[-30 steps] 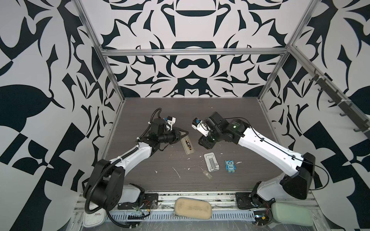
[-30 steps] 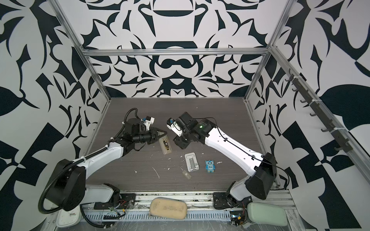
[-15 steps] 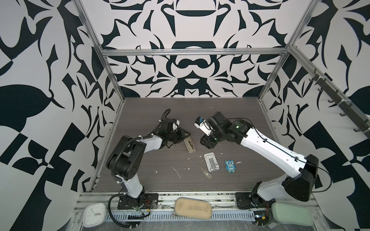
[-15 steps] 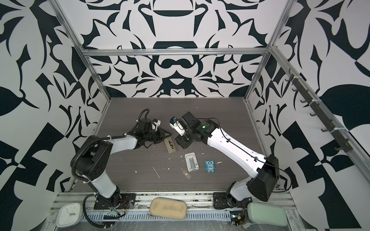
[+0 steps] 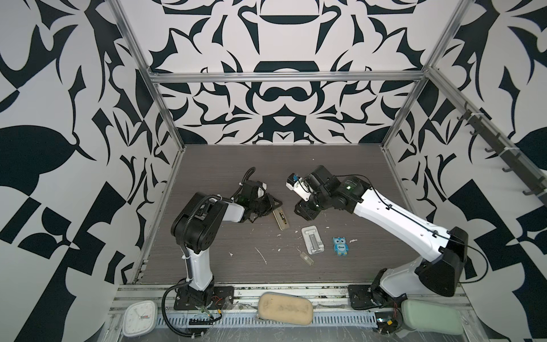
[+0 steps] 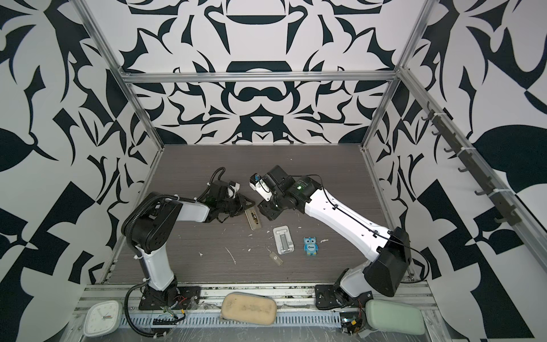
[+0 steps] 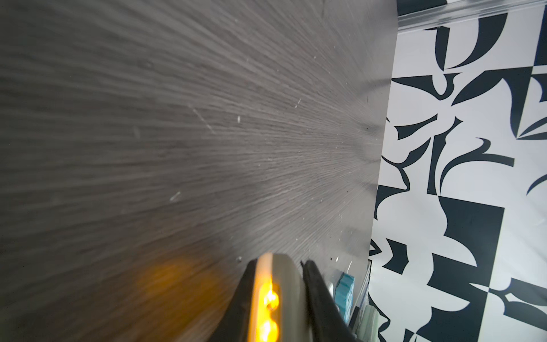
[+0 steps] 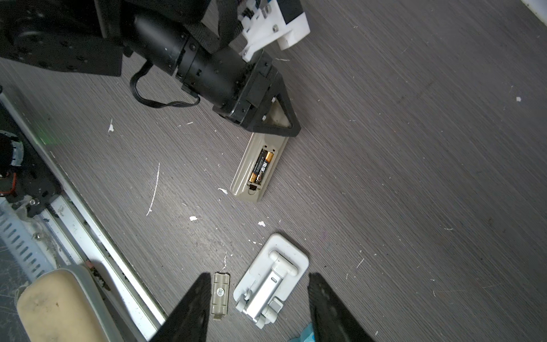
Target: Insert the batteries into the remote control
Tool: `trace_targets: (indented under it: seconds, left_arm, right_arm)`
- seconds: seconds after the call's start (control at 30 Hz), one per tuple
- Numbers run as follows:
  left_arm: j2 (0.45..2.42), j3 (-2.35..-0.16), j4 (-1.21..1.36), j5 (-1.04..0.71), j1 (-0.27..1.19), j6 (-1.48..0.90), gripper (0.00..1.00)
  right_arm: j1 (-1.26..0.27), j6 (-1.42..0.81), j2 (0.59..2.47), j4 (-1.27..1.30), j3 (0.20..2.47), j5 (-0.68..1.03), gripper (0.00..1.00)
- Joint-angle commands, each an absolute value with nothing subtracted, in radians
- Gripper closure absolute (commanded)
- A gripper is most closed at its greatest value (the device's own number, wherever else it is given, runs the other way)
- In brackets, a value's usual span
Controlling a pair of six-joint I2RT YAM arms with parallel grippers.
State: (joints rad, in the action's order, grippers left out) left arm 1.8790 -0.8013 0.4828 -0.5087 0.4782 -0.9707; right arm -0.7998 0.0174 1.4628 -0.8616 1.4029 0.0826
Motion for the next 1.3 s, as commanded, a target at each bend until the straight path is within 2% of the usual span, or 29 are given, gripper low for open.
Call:
trace_targets:
  seconds: [0.0,0.13,0.27,0.6,0.77,0.9,1.07,1.27]
  left_arm:
    - [1.899,-0.776,0.503,-0.49,0.48,-0.962,0.63]
    - [1.894,-0.772,0.468,-0.47,0.48,-0.944,0.5]
    - [1.87,-0.775,0.387,-0.428,0.478,-0.92,0.44]
    - [1.796,-0.763,0.255,-0.373,0.466,-0.883,0.41]
    - [1.652,-0.76,0.048,-0.285,0.468,-0.838,0.38]
    - [1.477,-0.723,-0.07,-0.221,0.483,-0.844,0.37]
    - [1.217,-0.605,-0.119,-0.194,0.492,-0.922,0.38]
    - [1.008,-0.598,-0.364,-0.144,0.523,-0.928,0.37]
  right_arm:
    - [-0.795,0.009,1.457,-0.842,1.396,0.093,0.44]
    - [-0.795,0.011,1.459,-0.842,1.399,0.091,0.44]
    - [-0.792,0.012,1.455,-0.855,1.4,0.086,0.44]
    - [-0.793,-0.012,1.399,-0.926,1.355,0.057,0.46]
    - [-0.794,-0.041,1.393,-0.987,1.331,0.05,0.47]
    - [-0.803,-0.077,1.418,-1.0,1.3,0.122,0.48]
    - [-0.835,-0.076,1.485,-1.008,1.281,0.175,0.45]
    - [-0.89,-0.098,1.523,-0.969,1.201,0.234,0.44]
